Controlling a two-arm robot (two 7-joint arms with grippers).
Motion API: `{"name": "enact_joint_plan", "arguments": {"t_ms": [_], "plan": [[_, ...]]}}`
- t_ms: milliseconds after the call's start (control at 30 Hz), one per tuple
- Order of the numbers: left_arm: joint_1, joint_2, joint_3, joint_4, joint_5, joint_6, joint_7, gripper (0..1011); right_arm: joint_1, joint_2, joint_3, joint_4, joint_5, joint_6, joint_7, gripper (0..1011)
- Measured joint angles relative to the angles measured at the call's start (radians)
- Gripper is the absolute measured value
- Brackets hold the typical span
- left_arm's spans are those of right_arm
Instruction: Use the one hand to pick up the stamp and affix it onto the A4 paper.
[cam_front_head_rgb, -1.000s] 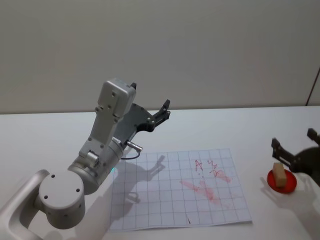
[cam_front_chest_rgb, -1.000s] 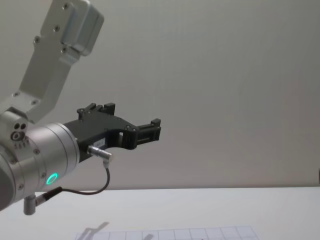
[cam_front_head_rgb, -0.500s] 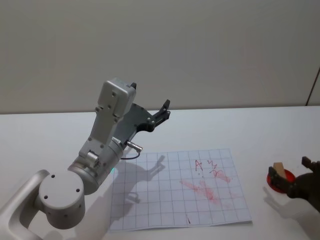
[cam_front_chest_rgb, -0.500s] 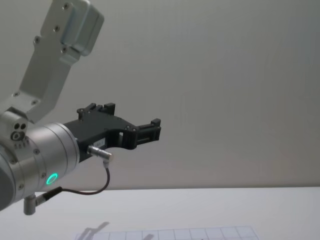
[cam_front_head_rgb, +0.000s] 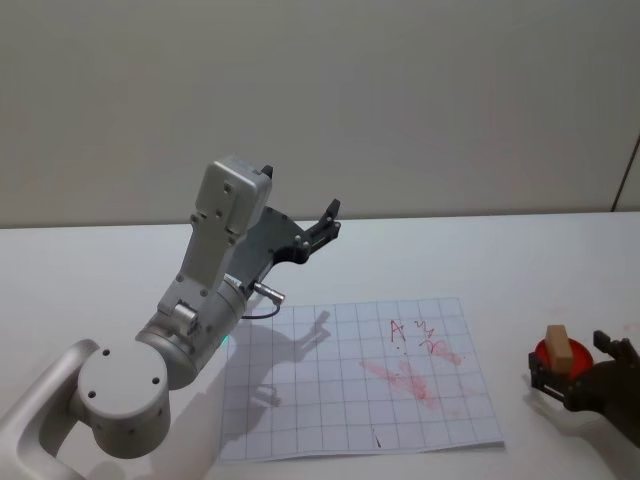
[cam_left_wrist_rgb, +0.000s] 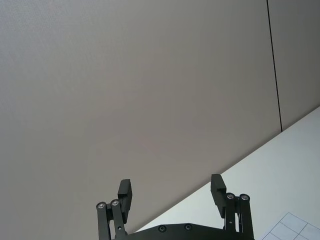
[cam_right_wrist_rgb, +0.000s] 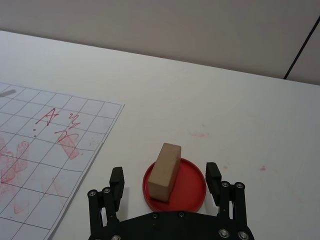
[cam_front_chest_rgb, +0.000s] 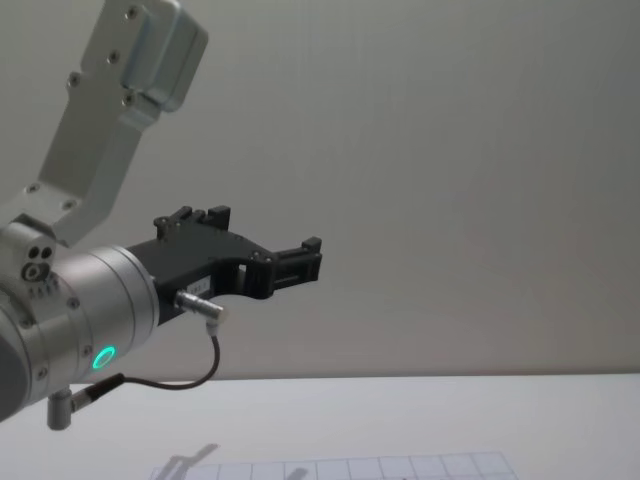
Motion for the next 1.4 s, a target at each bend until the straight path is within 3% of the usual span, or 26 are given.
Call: {"name": "enact_joint_plan", "arguments": {"t_ms": [233,433,1067,1400], "plan": [[0.0,0.0,0.0,0.0,0.0,0.0,0.0,1001,0.021,-0.017,-0.011,0.02,-0.03,0.011,0.014,983],[0.0,0.0,0.0,0.0,0.0,0.0,0.0,1001,0.031,-0.025,-0.015,0.03,-0.045,0.016,0.021,855],[0.0,0.0,0.0,0.0,0.0,0.0,0.0,1001,0.047,-0.036,-0.023,0.045,-0.066,0.023,0.031,236],[0.0,0.0,0.0,0.0,0.0,0.0,0.0,1001,0.05,-0.038,-0.024,0.046,-0.073,0.022,0.037,220]]}}
